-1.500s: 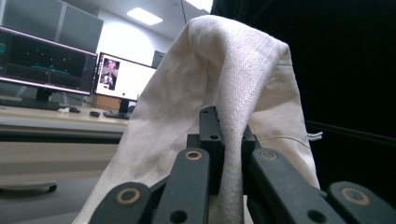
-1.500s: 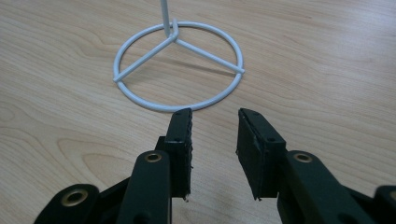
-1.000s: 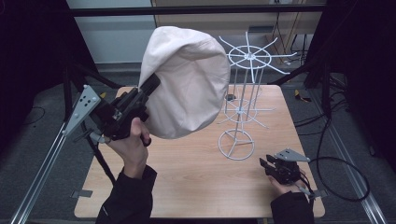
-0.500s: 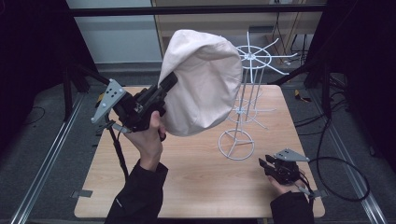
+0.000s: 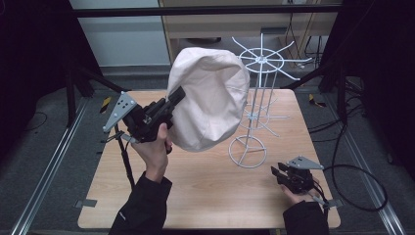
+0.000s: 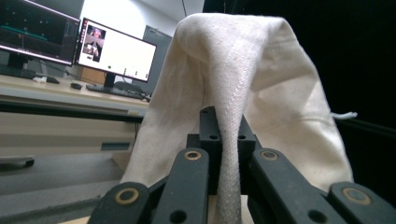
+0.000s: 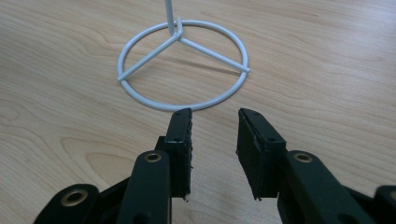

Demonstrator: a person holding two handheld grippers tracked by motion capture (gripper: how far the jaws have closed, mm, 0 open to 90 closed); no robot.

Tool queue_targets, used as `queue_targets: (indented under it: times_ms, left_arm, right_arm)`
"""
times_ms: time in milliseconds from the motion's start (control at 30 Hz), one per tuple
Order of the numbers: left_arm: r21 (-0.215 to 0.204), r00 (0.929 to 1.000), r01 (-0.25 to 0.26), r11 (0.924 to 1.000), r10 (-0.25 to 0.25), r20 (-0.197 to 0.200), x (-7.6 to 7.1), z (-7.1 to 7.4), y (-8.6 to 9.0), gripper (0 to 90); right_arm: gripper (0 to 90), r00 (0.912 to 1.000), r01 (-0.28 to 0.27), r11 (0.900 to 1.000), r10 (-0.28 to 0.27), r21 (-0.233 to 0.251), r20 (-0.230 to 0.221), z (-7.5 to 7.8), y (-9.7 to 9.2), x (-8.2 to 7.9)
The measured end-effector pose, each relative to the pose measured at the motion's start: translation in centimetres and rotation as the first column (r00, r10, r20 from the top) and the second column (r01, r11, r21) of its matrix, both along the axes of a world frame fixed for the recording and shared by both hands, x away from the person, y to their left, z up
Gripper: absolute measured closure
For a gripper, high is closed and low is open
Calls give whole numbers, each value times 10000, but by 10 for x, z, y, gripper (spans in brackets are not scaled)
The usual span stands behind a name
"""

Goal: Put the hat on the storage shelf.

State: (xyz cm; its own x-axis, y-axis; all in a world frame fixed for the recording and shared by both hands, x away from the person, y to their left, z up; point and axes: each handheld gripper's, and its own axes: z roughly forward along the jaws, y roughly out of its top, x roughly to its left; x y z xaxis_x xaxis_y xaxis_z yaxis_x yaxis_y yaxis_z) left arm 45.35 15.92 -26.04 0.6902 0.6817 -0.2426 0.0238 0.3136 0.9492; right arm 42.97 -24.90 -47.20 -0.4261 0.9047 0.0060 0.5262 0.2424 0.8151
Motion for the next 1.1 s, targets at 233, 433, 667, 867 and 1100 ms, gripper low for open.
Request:
queue_targets:
  times_ms: [233, 433, 667, 867, 1100]
  left_arm:
    - [386, 9994, 4, 9993, 9, -333, 5, -13, 6, 863]
    - [852, 9974, 5, 9964, 56, -712, 12, -26, 5, 855]
    - [1235, 9942, 42, 9923, 91, -1070, 19, -40, -2, 848]
    - [1683, 9924, 144, 9856, 65, -1231, 20, -50, -8, 833]
    - [2109, 9907, 262, 9772, 28, -1364, 21, -56, -13, 816]
  right_arm:
    - [652, 10000, 15, 10000, -16, -66, -16, 0, 0, 0]
    - [648, 10000, 10, 10000, -10, -50, -35, -1, 0, 0]
    - [639, 10000, 43, 10000, -43, -3, -84, -1, 0, 0]
    - [630, 9999, 45, 10000, -45, -18, -99, -1, 0, 0]
    - [622, 9999, 47, 10000, -47, -57, -95, -2, 1, 1]
